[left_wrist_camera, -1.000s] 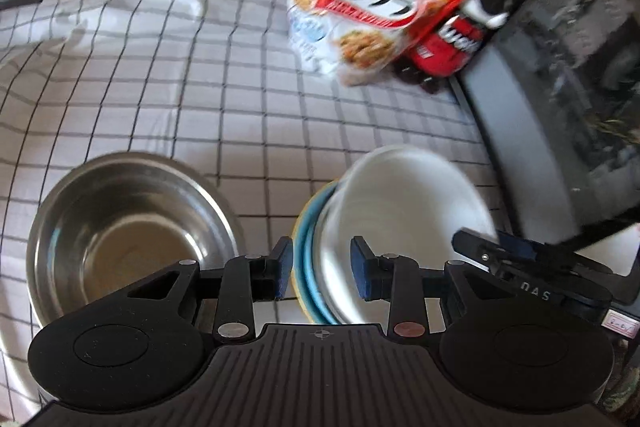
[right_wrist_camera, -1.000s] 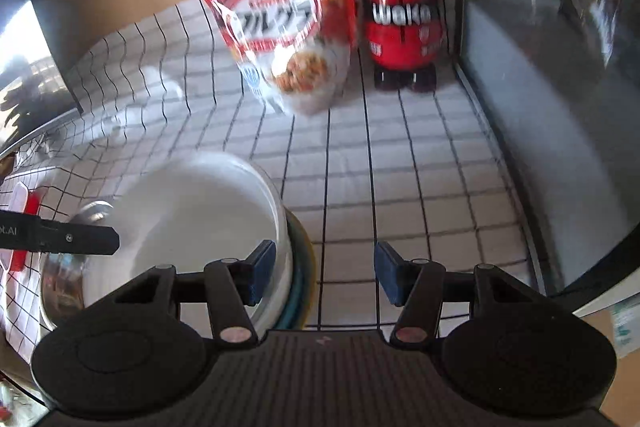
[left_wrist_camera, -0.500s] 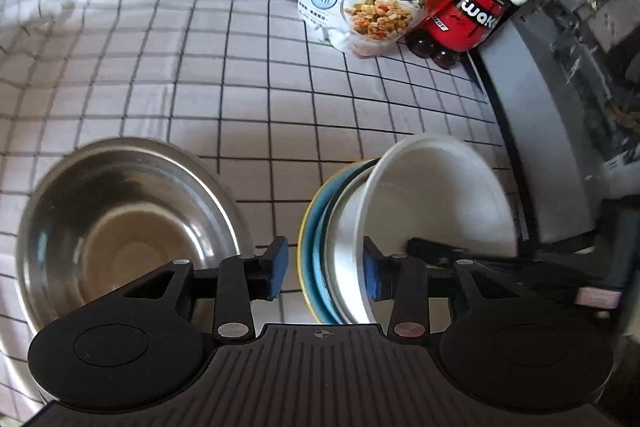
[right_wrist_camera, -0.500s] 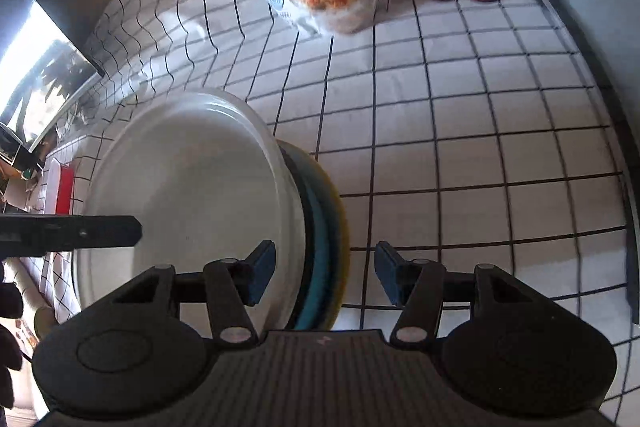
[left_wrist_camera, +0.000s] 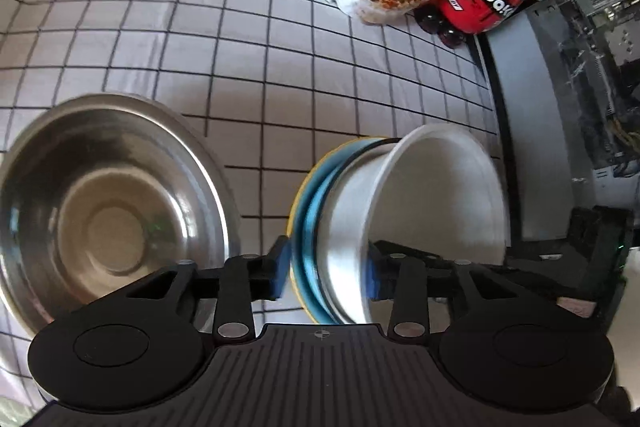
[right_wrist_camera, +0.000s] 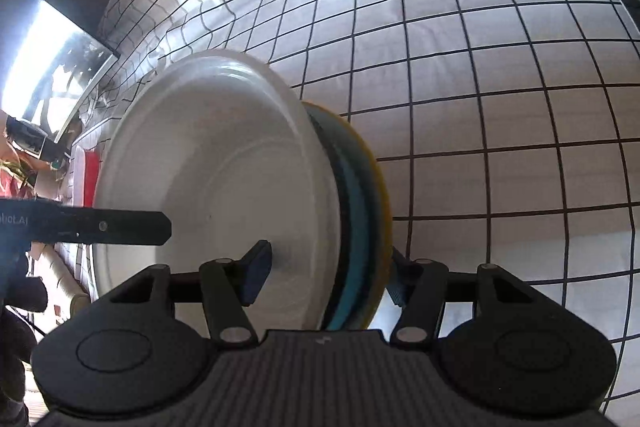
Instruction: Organize plates and bowls
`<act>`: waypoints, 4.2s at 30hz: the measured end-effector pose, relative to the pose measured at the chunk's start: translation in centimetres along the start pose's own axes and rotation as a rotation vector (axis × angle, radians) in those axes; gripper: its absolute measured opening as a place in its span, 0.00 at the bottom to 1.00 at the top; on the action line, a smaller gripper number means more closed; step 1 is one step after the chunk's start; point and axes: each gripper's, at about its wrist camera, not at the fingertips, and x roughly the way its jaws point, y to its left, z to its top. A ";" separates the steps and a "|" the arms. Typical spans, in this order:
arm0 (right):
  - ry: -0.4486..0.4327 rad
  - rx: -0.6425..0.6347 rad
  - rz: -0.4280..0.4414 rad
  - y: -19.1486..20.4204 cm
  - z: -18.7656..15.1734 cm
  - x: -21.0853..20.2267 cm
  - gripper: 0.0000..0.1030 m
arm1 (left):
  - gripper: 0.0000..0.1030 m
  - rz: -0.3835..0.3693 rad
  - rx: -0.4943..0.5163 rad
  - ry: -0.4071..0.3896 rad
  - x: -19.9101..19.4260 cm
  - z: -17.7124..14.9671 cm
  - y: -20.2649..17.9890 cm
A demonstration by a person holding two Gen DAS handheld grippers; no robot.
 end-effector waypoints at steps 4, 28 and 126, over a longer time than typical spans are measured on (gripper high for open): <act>-0.006 -0.019 -0.023 0.3 -0.3 -0.3 0.57 | 0.47 0.047 0.026 -0.063 -0.9 -0.2 -0.1; 0.008 -0.033 0.016 -0.6 -0.3 -0.3 0.61 | 0.53 0.043 0.044 0.008 2.5 0.7 -1.4; 0.078 0.018 0.080 -0.4 1.6 0.4 0.62 | 0.73 0.026 0.105 0.070 3.3 1.2 -2.3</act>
